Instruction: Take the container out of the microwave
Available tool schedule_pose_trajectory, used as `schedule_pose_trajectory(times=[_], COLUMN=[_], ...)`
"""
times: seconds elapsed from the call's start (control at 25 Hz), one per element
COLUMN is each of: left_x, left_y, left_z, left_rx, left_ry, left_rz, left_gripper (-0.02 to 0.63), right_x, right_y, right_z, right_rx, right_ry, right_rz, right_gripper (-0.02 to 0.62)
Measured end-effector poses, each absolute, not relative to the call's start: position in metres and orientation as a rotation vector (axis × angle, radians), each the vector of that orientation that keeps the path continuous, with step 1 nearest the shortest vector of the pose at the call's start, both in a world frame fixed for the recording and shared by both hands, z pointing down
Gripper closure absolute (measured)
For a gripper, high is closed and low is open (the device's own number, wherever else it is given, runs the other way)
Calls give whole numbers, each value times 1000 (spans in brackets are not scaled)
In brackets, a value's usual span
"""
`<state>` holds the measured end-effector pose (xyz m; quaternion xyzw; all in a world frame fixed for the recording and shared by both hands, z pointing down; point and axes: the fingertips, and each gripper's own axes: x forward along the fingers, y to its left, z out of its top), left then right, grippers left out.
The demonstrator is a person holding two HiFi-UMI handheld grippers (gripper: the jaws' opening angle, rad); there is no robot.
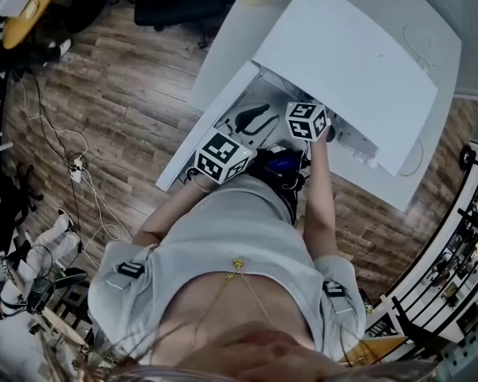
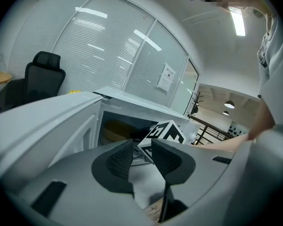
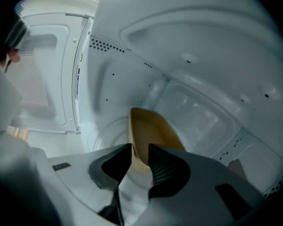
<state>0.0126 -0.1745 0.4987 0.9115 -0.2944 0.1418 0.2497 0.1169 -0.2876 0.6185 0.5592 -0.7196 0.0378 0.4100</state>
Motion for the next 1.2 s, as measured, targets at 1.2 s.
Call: schedule_pose_trajectory(times=[1.2], left_x=[13], left_y=[-177], left_z=[502], left_rx=[2479], left_ry=[-792], left_rz=[395], left_gripper=[482], right_x=[119], right_y=[-285], right_z=[617], right_rx=[1414], right_ry=[-1800], right_rz=[71], right_gripper=[560])
